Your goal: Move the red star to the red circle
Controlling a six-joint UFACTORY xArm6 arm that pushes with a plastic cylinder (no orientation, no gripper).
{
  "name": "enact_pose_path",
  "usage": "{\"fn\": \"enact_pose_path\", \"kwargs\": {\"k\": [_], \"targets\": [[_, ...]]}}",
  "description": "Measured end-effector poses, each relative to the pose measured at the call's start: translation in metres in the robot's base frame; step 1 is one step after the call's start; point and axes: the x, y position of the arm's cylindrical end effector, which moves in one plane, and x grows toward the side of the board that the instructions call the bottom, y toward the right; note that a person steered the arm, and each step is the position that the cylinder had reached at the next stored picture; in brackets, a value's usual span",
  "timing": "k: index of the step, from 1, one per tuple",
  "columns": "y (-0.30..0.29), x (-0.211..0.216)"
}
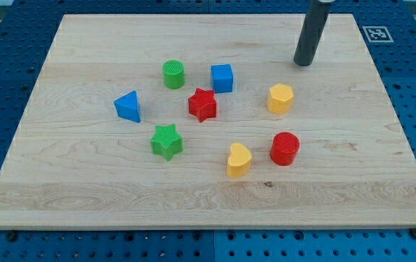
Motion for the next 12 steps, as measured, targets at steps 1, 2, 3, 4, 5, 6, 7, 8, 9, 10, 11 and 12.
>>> {"fn": "enact_pose_path", "kwargs": {"k": [1, 2, 3, 4, 5, 6, 7, 8, 9, 10, 11, 12], "targets": [[0.0, 0.011], [0.016, 0.042], [0.033, 0.088], [0.035, 0.138], [0.035, 0.176], [0.035, 0.197], [0.035, 0.2], [0.011, 0.196], [-0.033, 0.182], [-0.059, 0.169], [-0.065, 0.165], [-0.097, 0.158]]}}
